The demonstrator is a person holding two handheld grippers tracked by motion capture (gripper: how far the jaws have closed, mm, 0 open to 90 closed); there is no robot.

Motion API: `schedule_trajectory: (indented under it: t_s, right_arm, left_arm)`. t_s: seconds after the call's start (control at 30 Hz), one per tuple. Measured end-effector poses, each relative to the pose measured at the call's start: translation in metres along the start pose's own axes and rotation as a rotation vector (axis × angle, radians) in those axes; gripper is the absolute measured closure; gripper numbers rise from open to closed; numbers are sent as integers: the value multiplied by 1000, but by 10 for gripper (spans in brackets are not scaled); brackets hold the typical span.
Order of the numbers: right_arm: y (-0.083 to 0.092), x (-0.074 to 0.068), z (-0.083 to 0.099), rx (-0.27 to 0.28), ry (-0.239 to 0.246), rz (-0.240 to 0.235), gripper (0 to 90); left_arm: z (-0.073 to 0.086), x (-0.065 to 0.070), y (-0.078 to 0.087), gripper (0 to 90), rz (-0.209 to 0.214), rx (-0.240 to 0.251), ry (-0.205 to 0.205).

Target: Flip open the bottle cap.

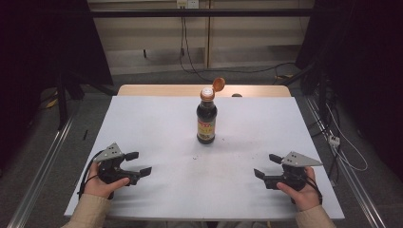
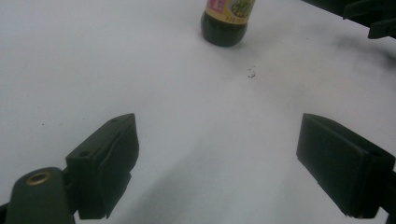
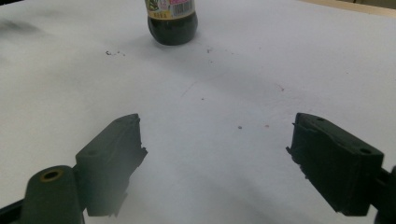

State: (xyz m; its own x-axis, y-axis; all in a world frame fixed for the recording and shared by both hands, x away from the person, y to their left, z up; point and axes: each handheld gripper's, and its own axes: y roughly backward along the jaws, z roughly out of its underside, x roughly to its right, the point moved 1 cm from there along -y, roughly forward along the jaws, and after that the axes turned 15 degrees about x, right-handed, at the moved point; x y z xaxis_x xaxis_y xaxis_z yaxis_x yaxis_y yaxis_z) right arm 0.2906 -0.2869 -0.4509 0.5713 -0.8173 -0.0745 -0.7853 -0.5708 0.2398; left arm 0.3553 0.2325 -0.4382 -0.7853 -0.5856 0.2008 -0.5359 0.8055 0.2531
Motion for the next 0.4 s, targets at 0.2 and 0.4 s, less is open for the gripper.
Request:
schedule_trajectory:
  t_s: [0.2,0.4]
  right_arm:
    - [-2,-1,1,-11,17,1,153]
    - [-4,2,3,-32,22,23,130]
  left_arm:
    - [2,-2,-1,127,-13,3,9]
    - [3,0,-4,130,-19,-14,-6]
